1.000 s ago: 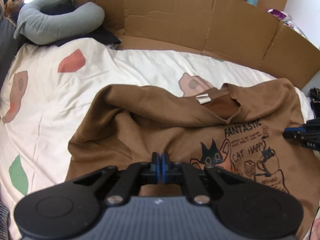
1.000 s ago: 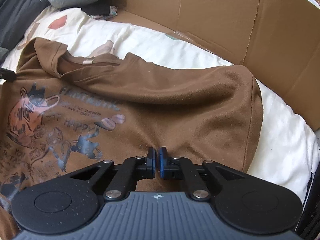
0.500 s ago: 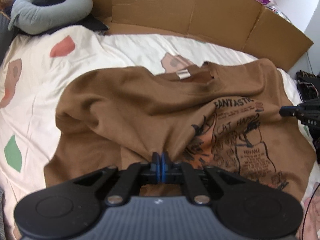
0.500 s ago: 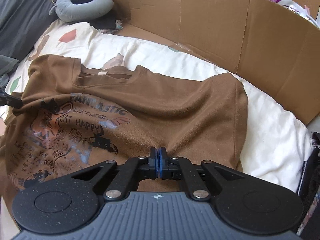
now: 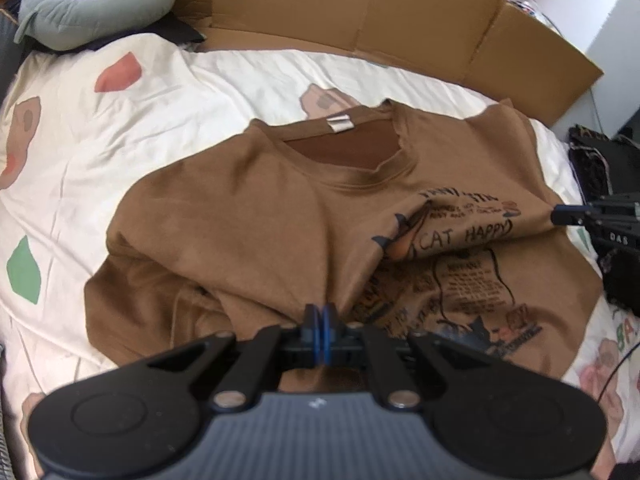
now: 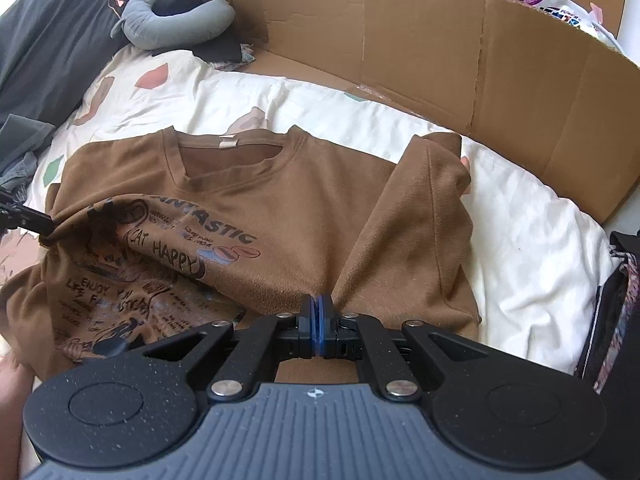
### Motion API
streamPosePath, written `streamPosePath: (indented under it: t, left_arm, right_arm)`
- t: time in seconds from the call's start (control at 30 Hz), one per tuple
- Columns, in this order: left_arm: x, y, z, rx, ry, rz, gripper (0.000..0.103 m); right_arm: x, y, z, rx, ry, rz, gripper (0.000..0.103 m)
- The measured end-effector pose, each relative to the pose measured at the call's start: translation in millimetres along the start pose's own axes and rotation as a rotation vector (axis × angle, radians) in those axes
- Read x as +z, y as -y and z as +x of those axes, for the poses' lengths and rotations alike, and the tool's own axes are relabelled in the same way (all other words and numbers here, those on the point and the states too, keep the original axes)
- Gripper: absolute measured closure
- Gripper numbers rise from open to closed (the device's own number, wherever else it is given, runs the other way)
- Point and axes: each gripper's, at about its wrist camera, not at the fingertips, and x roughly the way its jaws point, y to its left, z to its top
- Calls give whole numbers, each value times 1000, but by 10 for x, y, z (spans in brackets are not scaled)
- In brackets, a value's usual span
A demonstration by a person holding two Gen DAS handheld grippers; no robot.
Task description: Fold clothes
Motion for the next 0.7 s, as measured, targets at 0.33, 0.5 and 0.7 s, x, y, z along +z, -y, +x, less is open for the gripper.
streamPosePath:
  t: [0.33, 0.5, 0.7]
  left_arm:
    - [-136, 120, 300, -40, -78, 29, 100]
    - [-93, -34, 147, -55, -45, -21, 96]
    - [64, -256, -87, -4, 55, -63, 88]
  right_arm:
    - [-280, -1, 94, 6, -88, 19, 103]
    - [-423, -4, 160, 8, -135, 29, 103]
    - [-471, -14, 115, 13, -155, 53, 103]
